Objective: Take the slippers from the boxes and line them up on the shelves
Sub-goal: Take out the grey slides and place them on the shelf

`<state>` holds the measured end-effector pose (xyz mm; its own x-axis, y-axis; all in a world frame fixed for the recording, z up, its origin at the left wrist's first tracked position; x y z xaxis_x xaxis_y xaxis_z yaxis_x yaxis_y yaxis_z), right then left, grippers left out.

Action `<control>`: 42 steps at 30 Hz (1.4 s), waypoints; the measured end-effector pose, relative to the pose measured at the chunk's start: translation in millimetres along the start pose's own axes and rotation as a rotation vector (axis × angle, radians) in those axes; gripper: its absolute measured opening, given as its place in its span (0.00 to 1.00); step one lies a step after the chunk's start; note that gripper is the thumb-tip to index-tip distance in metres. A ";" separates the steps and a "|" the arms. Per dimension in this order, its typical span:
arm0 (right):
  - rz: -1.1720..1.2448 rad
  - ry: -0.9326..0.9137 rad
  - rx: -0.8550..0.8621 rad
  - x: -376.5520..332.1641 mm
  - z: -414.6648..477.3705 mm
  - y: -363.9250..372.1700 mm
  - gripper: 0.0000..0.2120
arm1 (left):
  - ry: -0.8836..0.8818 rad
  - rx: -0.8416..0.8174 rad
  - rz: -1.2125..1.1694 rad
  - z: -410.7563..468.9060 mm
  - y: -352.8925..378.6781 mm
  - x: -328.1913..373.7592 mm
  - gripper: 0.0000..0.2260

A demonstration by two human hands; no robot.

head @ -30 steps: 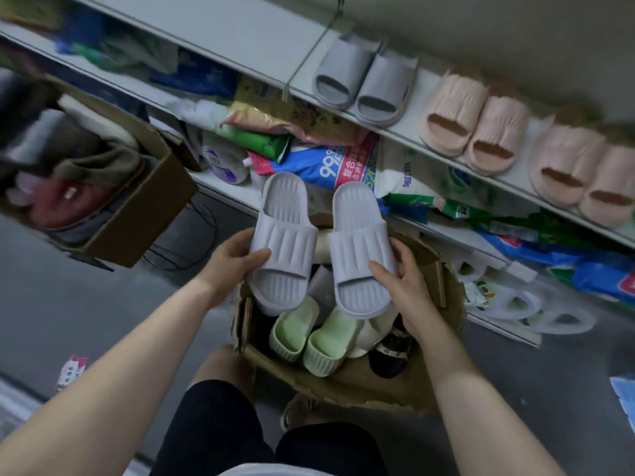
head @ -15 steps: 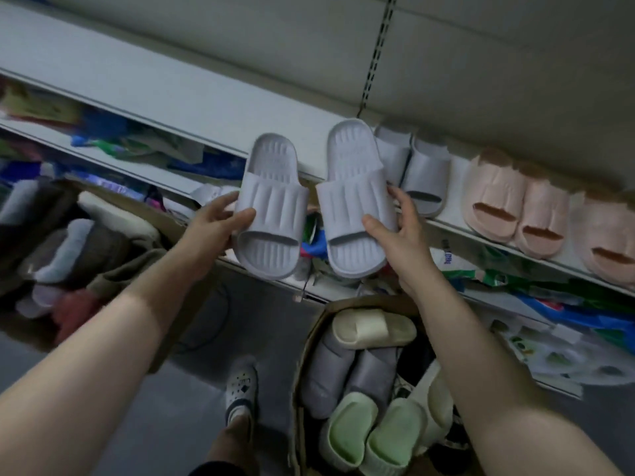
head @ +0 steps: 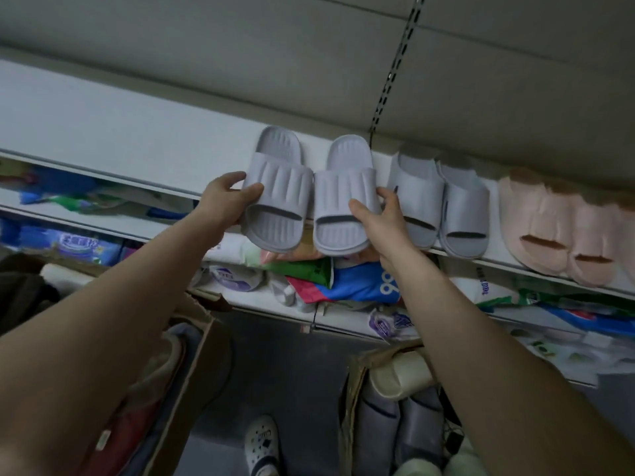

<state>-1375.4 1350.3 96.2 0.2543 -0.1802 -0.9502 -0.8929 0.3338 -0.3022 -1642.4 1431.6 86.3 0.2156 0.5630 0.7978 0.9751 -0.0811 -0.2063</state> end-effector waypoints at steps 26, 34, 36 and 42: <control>-0.906 -0.413 -0.337 -17.8 33.8 27.8 0.42 | 0.634 0.171 0.770 8.4 64.2 38.7 0.31; -0.846 -0.387 -0.361 -17.6 53.1 26.7 0.37 | 0.654 0.171 0.791 27.7 62.8 49.2 0.27; -0.843 -0.395 -0.355 -19.6 58.7 26.5 0.36 | 0.643 0.172 0.796 30.8 62.7 50.9 0.27; -0.871 -0.420 -0.373 -19.6 67.5 25.0 0.34 | 0.633 0.181 0.825 32.1 62.4 52.4 0.26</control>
<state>-1377.6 1424.6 102.2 0.9123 0.1394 -0.3851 -0.3774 -0.0788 -0.9227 -1571.9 1482.4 97.1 0.8470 -0.1468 0.5110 0.5030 -0.0902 -0.8596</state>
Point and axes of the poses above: each hand's wrist, its own z-axis towards the middle knuckle, its own y-axis out of the palm, x = y × z, the point moved 6 cm from there along z, towards the middle knuckle, and after that the axes turned 15 degrees about -y, right-handed, at the moved point
